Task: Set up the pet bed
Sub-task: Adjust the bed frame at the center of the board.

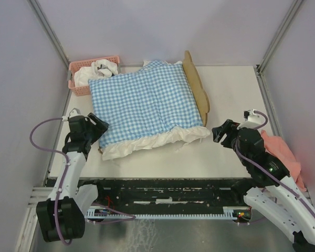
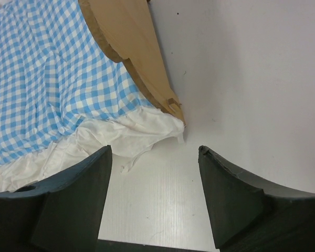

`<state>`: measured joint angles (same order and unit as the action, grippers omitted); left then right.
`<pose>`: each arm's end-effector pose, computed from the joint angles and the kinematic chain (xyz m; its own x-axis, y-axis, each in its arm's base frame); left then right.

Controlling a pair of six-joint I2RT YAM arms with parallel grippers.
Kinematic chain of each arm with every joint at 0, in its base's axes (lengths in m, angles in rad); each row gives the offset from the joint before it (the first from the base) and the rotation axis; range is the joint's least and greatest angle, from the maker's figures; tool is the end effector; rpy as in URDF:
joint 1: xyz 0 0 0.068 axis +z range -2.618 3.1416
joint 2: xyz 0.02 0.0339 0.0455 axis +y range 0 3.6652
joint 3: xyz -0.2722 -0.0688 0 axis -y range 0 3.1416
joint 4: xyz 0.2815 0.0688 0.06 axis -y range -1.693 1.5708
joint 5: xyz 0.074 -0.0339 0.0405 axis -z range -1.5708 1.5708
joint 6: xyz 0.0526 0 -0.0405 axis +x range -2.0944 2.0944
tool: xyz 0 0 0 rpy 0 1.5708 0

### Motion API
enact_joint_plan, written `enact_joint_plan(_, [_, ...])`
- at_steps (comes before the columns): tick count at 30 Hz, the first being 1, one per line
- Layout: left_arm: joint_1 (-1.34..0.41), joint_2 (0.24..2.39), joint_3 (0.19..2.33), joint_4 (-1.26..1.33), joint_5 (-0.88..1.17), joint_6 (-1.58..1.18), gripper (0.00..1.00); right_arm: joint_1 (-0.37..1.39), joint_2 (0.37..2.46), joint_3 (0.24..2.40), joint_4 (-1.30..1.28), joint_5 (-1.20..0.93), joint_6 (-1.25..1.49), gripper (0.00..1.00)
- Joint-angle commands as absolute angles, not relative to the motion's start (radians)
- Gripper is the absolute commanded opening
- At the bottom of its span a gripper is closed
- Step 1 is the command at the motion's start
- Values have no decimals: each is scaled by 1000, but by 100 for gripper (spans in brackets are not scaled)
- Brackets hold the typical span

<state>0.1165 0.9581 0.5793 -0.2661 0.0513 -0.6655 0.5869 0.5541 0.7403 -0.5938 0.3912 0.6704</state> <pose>0.2469 0.0262 0.2118 -0.4231 -0.6704 -0.6096 -0.4279 0.7409 -0.5177 0.1499 0.0756 0.3192 -0.3956 0.4267 -0.8133 0.0323 0.8915 0.4520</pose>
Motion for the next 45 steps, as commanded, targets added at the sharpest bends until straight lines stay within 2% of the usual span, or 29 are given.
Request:
enact_joint_plan(1, [107, 841, 518, -200, 253, -776, 77, 585, 550, 781, -633, 439, 735, 74])
enact_joint_plan(8, [24, 718, 376, -93, 320, -917, 75, 585, 581, 788, -666, 478, 799, 73])
enact_joint_plan(19, [-383, 727, 406, -11, 77, -1017, 74, 585, 680, 762, -747, 530, 1123, 71])
enact_joint_plan(28, [-670, 859, 411, 87, -72, -1036, 73, 585, 753, 702, -692, 551, 1270, 68])
enact_joint_plan(32, [-686, 865, 445, 1, -99, -949, 74, 585, 784, 701, -703, 547, 1276, 68])
enact_joint_plan(37, [-684, 782, 572, -247, -330, -700, 79, 585, 788, 680, -710, 546, 1269, 68])
enact_joint_plan(42, [-673, 757, 711, -359, -505, -510, 82, 585, 773, 620, -684, 533, 1272, 68])
enact_joint_plan(45, [-625, 798, 783, -362, -554, -437, 81, 585, 776, 592, -649, 513, 1277, 67])
